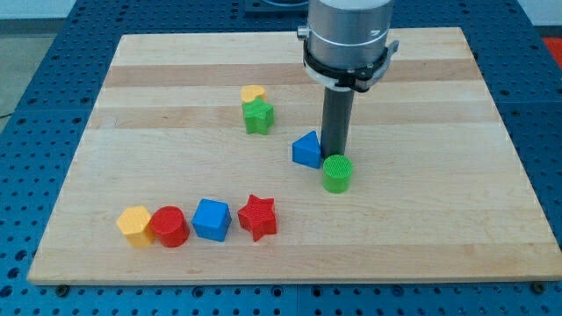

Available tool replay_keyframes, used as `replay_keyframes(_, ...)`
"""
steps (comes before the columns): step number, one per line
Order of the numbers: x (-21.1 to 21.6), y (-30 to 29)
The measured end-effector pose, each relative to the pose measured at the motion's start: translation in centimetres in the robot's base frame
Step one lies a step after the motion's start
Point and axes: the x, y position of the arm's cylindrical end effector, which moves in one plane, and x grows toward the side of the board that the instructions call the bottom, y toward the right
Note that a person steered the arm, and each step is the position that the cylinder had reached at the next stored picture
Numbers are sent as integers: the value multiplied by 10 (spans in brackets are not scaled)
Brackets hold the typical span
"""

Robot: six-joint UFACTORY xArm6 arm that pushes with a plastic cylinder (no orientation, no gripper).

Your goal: Move the green circle to the right of the red star

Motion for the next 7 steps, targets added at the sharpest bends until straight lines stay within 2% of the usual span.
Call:
replay_keyframes(1,-2,0)
replay_keyframes(2,56,-3)
replay_keyframes(3,84,-3)
replay_keyframes(4,75,-1)
replay_keyframes(5,71,39)
replay_keyframes(6,100,101)
replay_keyframes(7,131,93)
